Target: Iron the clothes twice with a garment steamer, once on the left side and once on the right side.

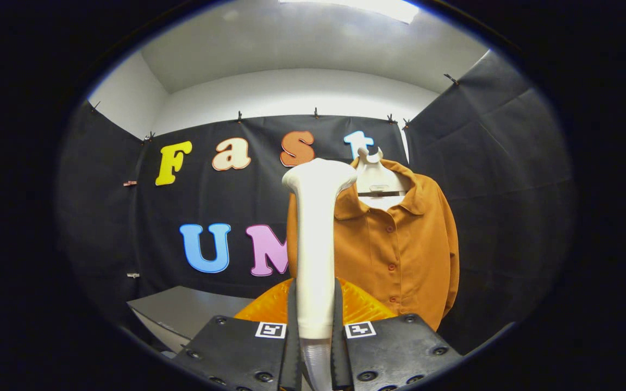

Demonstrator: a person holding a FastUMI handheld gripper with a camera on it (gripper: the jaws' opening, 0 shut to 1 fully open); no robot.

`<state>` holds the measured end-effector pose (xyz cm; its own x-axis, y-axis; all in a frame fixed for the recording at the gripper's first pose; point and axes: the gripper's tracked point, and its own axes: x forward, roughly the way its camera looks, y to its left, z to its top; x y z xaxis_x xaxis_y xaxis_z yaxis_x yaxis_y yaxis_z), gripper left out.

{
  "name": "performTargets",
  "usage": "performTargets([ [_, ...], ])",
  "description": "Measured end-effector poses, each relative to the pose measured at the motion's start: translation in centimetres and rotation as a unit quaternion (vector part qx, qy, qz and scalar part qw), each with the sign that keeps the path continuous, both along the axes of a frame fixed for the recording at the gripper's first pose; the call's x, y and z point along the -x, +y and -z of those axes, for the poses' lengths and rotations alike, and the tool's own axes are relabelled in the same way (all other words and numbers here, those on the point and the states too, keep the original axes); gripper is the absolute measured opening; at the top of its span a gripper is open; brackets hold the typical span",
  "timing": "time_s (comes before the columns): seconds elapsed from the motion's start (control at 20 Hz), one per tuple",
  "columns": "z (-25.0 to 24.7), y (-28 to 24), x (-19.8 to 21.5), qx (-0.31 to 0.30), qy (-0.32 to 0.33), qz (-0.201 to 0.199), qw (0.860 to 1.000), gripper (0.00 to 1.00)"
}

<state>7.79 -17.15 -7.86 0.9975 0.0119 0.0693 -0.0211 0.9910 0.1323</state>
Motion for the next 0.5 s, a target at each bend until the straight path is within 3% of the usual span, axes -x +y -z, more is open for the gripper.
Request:
performTargets([
  [0.2, 1.3, -2.5, -2.2, 0.000, 0.008, 0.011, 1.000, 0.24],
  [0.5, 2.8, -2.2, -3.7, 0.010, 0.020, -0.004, 1.000, 0.25],
])
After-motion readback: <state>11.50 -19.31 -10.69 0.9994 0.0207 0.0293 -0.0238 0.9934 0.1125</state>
